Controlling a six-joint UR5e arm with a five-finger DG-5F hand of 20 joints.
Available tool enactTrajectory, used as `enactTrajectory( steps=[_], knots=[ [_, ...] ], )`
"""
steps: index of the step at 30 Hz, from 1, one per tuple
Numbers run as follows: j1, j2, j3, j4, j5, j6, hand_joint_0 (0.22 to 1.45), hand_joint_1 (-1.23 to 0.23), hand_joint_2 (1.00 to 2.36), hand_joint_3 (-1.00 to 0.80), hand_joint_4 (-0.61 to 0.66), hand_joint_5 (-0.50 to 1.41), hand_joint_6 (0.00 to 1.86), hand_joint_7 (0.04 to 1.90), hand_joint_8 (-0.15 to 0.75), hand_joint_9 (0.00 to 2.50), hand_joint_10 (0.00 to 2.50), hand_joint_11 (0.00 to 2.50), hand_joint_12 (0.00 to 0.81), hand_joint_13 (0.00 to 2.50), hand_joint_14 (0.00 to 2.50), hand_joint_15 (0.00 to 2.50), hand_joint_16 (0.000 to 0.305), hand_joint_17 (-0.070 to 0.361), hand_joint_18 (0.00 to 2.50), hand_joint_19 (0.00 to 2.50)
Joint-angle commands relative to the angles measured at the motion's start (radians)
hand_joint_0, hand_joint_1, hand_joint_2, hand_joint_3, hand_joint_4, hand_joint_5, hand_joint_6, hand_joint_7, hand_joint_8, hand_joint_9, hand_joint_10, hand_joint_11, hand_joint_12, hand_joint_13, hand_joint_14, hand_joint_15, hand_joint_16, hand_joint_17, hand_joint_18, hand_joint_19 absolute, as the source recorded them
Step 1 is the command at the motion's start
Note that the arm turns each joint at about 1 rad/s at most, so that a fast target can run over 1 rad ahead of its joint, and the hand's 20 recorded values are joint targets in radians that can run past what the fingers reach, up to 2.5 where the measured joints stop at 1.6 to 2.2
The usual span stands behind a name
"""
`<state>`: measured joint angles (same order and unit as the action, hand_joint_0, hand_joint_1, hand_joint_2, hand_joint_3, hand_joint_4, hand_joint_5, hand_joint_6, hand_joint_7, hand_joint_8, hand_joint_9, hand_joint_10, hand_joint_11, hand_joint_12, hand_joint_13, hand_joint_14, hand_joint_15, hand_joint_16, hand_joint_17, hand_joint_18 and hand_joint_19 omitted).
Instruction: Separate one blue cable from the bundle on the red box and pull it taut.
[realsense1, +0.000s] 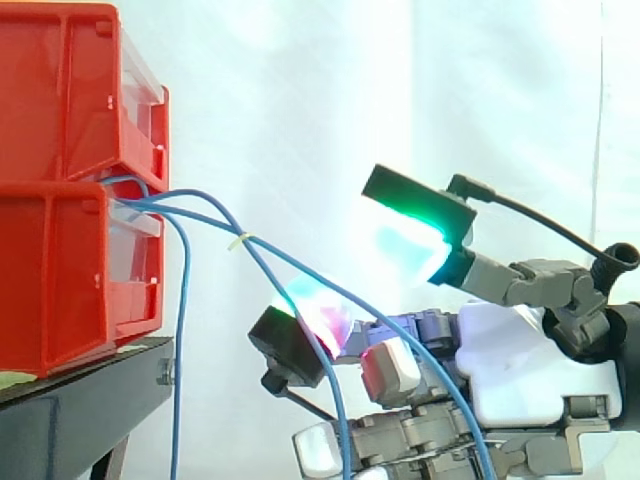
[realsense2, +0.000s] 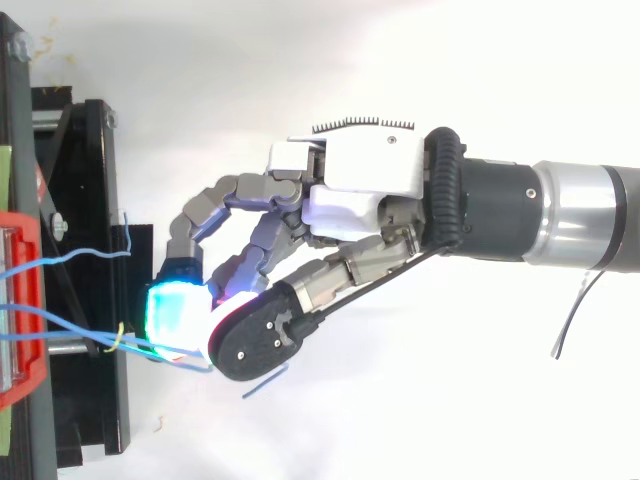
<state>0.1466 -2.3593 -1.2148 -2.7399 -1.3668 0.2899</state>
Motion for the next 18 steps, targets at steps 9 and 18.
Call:
enactTrajectory(
  steps=[9,18],
  knots=[
    [0.001,0.0,0.0,-0.001,-0.003,0.0,0.69,-0.88,1.01,-0.33,-0.12,-0.12,0.95,0.82,0.237,1.11,0.02,0.63,0.279,0.83,0.02,0.37,0.037,0.084,0.65,0.51],
    [0.001,0.0,0.0,0.0,-0.003,0.0,0.58,-0.71,1.01,-0.33,0.02,-0.12,0.94,0.73,0.259,1.14,0.02,0.62,0.299,0.83,0.02,0.39,0.04,0.09,0.65,0.55]
  ],
)
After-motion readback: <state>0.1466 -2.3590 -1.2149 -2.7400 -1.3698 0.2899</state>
